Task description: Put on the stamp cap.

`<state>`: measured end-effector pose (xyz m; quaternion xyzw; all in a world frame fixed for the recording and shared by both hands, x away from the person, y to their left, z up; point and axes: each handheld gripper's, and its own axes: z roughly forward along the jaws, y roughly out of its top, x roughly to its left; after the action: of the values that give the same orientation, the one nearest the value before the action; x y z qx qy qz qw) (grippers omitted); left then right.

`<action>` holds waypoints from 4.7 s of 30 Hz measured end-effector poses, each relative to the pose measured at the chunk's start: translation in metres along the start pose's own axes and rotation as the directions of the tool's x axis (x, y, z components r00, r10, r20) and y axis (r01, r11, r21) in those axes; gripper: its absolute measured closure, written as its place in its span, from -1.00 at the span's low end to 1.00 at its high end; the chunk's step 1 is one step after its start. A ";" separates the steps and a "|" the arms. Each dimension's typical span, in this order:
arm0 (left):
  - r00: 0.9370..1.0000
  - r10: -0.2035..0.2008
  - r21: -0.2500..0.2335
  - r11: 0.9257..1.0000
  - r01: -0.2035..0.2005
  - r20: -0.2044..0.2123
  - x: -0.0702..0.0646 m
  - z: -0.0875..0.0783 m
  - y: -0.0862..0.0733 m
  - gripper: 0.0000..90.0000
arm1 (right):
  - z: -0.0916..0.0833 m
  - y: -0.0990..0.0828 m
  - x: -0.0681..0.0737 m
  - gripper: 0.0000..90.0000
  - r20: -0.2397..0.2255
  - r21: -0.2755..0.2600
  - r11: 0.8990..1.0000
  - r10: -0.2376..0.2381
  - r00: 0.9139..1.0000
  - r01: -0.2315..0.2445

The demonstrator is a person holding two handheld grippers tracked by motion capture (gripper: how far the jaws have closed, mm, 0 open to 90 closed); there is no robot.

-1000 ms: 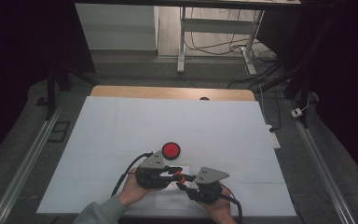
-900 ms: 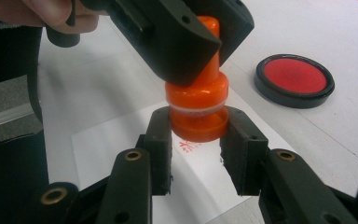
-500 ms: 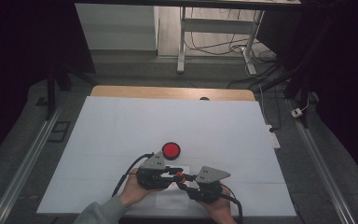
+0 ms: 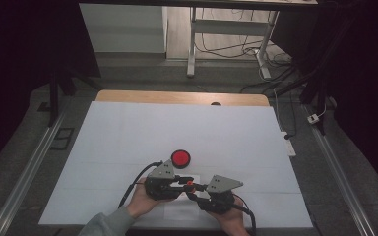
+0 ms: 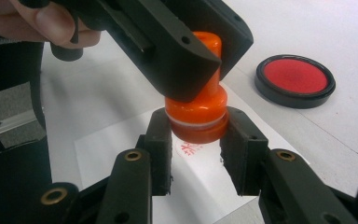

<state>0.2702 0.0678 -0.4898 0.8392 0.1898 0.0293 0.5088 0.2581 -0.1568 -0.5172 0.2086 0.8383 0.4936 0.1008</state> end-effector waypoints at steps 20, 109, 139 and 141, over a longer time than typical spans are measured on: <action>1.000 0.010 -0.010 1.000 -0.011 -0.022 -0.002 0.001 -0.001 0.61 | 0.000 0.000 -0.001 0.43 -0.013 0.003 1.000 0.026 1.000 -0.026; 0.995 0.047 -0.050 0.997 -0.052 -0.091 -0.004 -0.001 -0.004 0.62 | -0.007 0.000 -0.002 0.11 0.084 0.047 0.998 -0.035 0.996 0.031; 0.993 0.019 -0.058 0.998 -0.026 -0.115 0.005 -0.014 -0.002 0.62 | -0.066 -0.020 -0.054 0.09 0.242 0.007 0.999 0.047 0.969 -0.050; 0.993 0.016 -0.059 0.998 -0.023 -0.116 0.006 -0.015 -0.003 0.62 | -0.070 -0.022 -0.056 0.09 0.250 0.007 0.998 0.053 0.967 -0.056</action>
<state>0.2715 0.0838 -0.4856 0.8222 0.2096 0.0885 0.5218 0.2768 -0.2459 -0.5040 0.2926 0.8165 0.4600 0.1903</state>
